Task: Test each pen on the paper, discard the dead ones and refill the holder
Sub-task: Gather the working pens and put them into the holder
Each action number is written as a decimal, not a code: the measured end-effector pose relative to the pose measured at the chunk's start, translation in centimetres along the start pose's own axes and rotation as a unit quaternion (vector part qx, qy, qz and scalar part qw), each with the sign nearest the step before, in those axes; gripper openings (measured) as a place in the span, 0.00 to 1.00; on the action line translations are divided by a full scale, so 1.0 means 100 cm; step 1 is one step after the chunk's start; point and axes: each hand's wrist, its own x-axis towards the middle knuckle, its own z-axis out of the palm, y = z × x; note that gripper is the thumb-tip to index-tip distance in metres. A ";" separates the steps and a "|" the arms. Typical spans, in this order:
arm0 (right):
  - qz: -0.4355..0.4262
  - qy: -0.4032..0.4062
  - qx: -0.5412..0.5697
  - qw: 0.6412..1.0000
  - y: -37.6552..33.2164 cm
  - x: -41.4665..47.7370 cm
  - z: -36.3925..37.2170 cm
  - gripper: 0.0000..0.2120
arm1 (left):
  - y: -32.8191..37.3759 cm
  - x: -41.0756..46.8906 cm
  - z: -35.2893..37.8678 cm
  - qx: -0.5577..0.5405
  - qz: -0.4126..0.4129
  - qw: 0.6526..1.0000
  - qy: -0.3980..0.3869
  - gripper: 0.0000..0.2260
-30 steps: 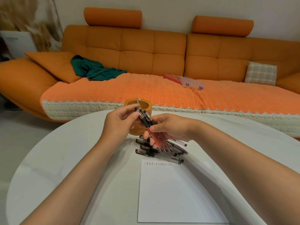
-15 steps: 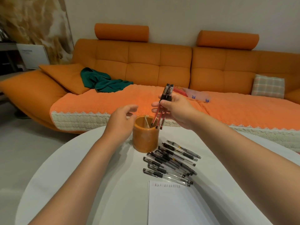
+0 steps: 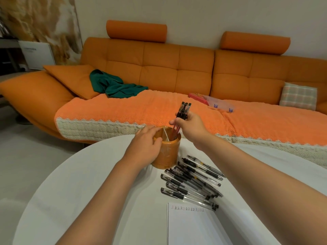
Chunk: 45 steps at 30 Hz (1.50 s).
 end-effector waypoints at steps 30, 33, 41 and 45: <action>-0.014 -0.063 -0.183 0.981 0.023 -0.018 -0.032 0.15 | 0.006 -0.013 0.007 0.062 0.075 0.992 0.076 0.23; -0.025 -0.061 -0.212 0.975 0.025 -0.037 -0.044 0.05 | 0.015 -0.025 0.006 0.063 0.164 0.972 0.154 0.10; -0.026 -0.265 -0.388 0.882 0.041 -0.103 -0.056 0.06 | 0.011 -0.063 0.017 0.119 0.166 0.974 -0.101 0.05; -0.076 -0.271 -0.467 0.838 0.051 -0.122 -0.051 0.18 | 0.001 -0.075 0.021 0.180 0.122 0.957 -0.192 0.23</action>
